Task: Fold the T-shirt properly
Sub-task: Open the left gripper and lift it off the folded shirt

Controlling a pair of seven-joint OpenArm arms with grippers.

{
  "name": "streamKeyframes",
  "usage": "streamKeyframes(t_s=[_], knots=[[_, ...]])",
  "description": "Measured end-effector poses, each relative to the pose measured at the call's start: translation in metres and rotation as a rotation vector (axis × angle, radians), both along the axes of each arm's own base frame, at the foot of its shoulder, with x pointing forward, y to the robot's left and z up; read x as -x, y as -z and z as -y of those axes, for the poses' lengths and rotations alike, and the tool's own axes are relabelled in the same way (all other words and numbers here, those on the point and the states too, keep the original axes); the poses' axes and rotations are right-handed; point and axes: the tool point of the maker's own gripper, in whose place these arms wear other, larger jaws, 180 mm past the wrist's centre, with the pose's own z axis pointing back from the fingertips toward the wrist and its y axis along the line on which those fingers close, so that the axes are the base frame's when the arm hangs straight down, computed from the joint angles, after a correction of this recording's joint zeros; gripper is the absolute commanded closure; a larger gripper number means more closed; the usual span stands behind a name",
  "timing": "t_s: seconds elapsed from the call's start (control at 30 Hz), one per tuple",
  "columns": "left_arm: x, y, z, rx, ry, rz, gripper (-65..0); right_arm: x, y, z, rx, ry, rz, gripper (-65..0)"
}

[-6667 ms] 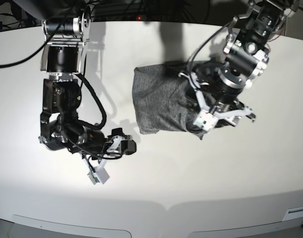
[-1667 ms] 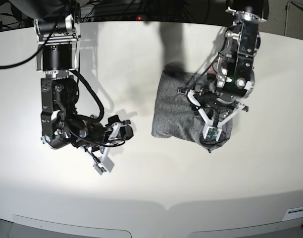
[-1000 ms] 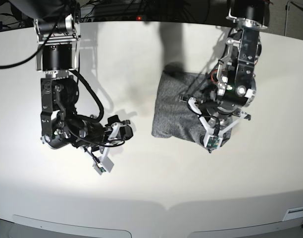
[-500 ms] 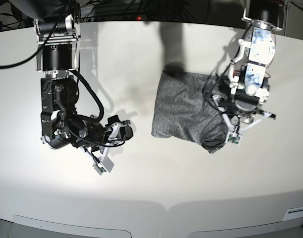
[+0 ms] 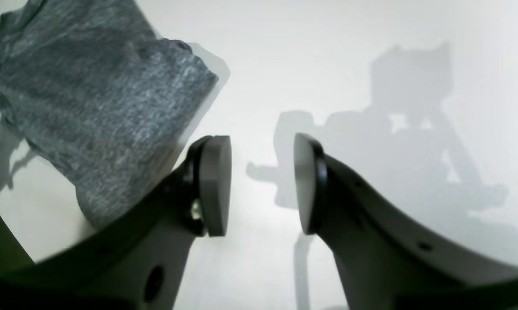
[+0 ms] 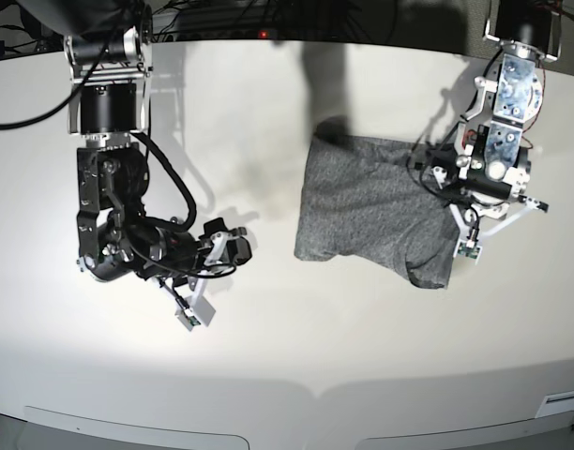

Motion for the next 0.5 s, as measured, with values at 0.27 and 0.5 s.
streamKeyframes(t_s=[0.27, 0.5], knots=[[0.019, 0.013, 0.0, 0.0, 0.0, -0.047, 0.0, -0.002, -0.003, -0.002, -0.019, 0.003, 0.015, -24.6], [0.0, -0.03, 0.013, 0.026, 0.019, 0.109, 0.0, -0.002, -0.004, -0.009, -0.034, -0.001, 0.015, -24.6]])
